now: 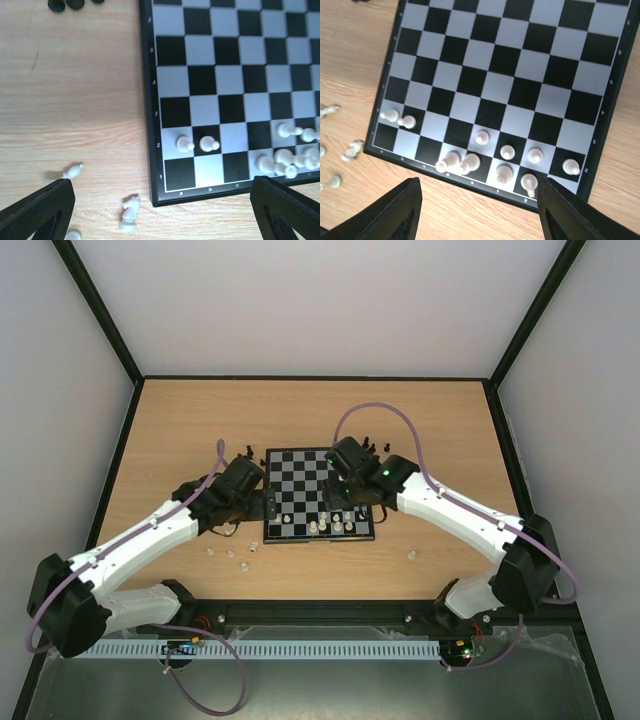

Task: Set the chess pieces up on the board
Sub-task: Pick up the chess piece at the center of the board.

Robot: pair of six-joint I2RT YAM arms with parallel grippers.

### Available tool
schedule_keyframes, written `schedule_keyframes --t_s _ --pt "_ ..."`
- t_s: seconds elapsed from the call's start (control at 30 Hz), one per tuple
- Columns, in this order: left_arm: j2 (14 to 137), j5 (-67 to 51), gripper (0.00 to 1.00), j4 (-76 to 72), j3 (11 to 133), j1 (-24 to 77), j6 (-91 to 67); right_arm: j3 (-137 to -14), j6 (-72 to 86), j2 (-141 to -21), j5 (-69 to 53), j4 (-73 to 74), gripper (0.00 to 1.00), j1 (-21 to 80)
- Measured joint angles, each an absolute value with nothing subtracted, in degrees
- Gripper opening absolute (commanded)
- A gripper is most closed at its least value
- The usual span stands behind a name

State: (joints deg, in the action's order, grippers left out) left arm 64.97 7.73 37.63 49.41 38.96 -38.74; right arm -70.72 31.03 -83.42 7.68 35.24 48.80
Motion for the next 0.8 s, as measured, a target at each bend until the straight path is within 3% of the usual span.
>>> schedule_keyframes --t_s 0.43,0.67,0.8 --pt "68.6 4.5 0.99 42.3 44.5 40.3 -46.6 -60.0 28.2 -77.4 1.3 32.1 0.63 44.6" --pt "64.3 5.4 0.75 45.3 39.9 43.5 -55.1 -57.9 27.6 -75.8 -3.9 30.0 0.62 44.5" --pt "62.2 6.9 0.72 45.7 36.4 43.5 -59.1 -57.8 27.3 -74.7 -6.5 29.3 0.61 44.5"
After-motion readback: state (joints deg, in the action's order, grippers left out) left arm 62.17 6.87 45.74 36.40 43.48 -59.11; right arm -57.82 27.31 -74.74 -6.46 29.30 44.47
